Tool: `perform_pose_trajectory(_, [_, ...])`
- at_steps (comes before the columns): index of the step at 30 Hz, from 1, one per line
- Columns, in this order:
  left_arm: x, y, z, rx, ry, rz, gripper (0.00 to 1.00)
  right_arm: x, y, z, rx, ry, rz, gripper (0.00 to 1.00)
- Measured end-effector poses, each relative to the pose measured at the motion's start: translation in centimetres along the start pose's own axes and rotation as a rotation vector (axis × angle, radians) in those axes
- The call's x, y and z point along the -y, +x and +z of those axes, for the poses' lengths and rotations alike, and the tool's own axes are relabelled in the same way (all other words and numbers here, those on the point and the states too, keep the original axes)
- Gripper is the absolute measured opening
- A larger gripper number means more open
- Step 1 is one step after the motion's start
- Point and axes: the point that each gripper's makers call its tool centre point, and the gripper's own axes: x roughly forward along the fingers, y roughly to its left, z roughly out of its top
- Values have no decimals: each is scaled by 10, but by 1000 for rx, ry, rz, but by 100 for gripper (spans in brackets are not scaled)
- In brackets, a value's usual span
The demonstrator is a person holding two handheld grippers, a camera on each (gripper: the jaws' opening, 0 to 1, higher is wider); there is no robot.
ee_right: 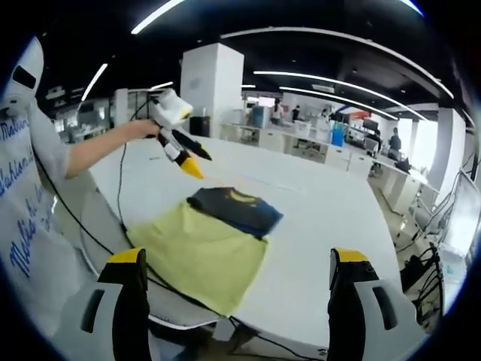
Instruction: Fold the garment on the visible template until the final outline fits inside the template.
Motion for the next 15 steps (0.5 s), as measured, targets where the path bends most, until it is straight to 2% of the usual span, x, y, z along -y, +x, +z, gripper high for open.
perform_pose_trajectory(7, [-4,-19,-10,10,7,27,79,-8,10,6,3,-16,21,100])
perform_pose_trajectory(12, [-14,-32,-18,9,27,77,86,-14,16,10,-1,-31,35,100])
perform_pose_trajectory(15, [-15,-38,-20,9,34,87,88,-18,19,13,0,-33,44,100])
